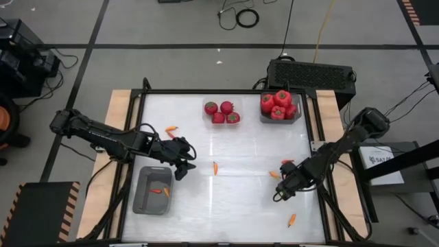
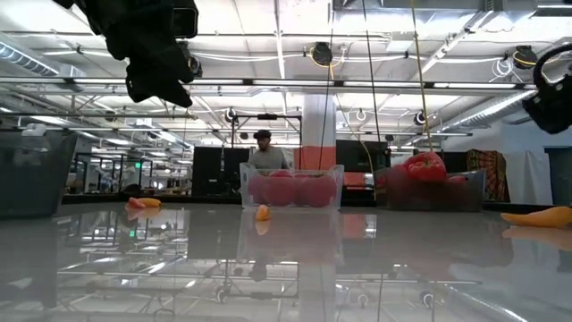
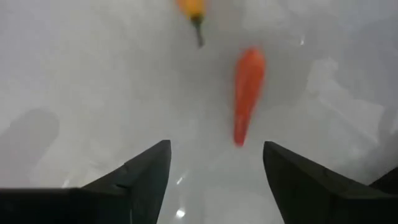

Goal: Sort produce into baskets
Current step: Put the orange chili into the bottom gray bin

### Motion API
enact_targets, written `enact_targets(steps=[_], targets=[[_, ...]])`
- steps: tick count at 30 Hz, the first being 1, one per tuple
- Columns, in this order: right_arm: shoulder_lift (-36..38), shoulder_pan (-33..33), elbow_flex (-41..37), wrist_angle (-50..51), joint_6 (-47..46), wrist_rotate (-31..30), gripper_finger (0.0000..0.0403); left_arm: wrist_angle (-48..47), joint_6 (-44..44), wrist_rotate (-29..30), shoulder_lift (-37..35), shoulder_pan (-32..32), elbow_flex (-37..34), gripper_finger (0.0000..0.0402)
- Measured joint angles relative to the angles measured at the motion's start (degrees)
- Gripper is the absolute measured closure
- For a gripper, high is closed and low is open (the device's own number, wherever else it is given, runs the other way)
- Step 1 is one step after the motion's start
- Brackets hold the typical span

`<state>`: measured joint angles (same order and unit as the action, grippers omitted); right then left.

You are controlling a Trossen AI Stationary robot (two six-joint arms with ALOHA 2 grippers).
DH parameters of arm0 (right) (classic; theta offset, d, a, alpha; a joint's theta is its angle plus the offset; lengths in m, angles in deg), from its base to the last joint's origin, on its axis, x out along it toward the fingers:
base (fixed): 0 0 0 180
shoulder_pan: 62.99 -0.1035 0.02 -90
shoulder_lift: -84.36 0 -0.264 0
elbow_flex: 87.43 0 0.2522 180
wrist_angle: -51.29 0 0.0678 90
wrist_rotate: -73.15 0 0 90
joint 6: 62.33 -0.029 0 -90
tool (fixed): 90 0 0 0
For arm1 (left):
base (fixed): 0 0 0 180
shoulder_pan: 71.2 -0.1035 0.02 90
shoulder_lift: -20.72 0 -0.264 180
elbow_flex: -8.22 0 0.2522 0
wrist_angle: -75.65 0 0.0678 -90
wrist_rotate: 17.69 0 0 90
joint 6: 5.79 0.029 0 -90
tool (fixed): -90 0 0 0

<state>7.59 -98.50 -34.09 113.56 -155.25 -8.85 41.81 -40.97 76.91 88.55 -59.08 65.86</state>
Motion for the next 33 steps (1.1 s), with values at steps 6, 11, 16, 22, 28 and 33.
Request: enact_targets(steps=[6,11,16,22,28,33], targets=[[-0.28,1.53,-5.09,-3.25,-0.92,-1.87,0.0169,-0.02,-0.41,-0.04,0.0,0.0,-0.02,0.0189],[0.01,1.86,-7.86,-8.33,-0.95,-0.57,0.0222,-0.22,-0.5,-0.04,-0.02,0.0,-0.02,0.0189],[0.28,1.86,-7.94,-8.5,-2.27,0.07,0.0322,-0.48,-1.44,-0.04,-0.02,-0.04,-0.04,0.0189],[0.59,1.89,-6.66,-7.77,-2.41,1.95,0.0389,-1.89,-0.43,-0.02,-0.02,-0.04,-0.04,0.0189],[0.46,1.78,-0.5,-7.68,-2.47,3.6,0.0393,-6.46,2.9,-0.98,-0.02,-0.26,-0.04,0.0189],[0.46,1.78,6.17,-9.05,-3.83,1.77,0.0398,-9.26,7.52,-0.92,-0.02,-1.13,-0.04,0.0189]])
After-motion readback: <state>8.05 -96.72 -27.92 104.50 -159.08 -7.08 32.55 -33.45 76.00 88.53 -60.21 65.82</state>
